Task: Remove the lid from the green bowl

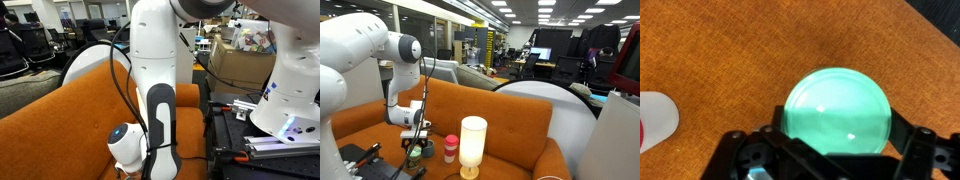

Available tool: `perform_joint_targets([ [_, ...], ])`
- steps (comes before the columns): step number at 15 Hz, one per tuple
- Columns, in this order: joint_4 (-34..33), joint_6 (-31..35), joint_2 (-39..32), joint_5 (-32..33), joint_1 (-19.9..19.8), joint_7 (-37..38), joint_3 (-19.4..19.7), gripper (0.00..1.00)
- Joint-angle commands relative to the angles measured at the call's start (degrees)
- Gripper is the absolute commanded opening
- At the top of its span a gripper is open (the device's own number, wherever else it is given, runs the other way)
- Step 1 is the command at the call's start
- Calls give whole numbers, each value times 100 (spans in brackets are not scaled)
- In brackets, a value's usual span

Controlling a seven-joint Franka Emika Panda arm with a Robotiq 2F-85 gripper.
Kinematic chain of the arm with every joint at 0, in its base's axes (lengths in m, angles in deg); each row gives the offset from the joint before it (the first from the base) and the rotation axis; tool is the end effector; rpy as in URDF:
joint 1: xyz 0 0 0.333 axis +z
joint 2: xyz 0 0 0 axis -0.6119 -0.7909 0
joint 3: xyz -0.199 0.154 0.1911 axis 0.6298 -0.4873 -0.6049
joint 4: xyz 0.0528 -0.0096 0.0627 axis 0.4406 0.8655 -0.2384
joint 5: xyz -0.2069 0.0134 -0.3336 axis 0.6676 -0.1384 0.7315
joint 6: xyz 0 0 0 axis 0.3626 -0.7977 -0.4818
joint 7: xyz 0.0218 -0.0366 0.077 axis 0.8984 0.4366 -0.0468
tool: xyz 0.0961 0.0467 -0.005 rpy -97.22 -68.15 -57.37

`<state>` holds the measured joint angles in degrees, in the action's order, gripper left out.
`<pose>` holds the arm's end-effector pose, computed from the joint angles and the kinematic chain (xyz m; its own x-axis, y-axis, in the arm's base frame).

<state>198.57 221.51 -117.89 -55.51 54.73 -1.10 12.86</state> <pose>0.4474 0.1964 -0.1099 0.7664 0.6015 -0.2256 0.5976 -0.7964 -0.0931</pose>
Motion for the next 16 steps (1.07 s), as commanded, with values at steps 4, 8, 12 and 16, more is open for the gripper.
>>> perform_joint_targets([
  [4, 84, -529, 243, 200, -80, -134, -232, 70],
  [8, -131, -505, 67, 139, -277, -228, -309, 100],
  [12, -263, -452, 31, 104, -461, -261, -328, 100],
  [16, -328, -478, 10, 102, -621, -362, -397, 100],
])
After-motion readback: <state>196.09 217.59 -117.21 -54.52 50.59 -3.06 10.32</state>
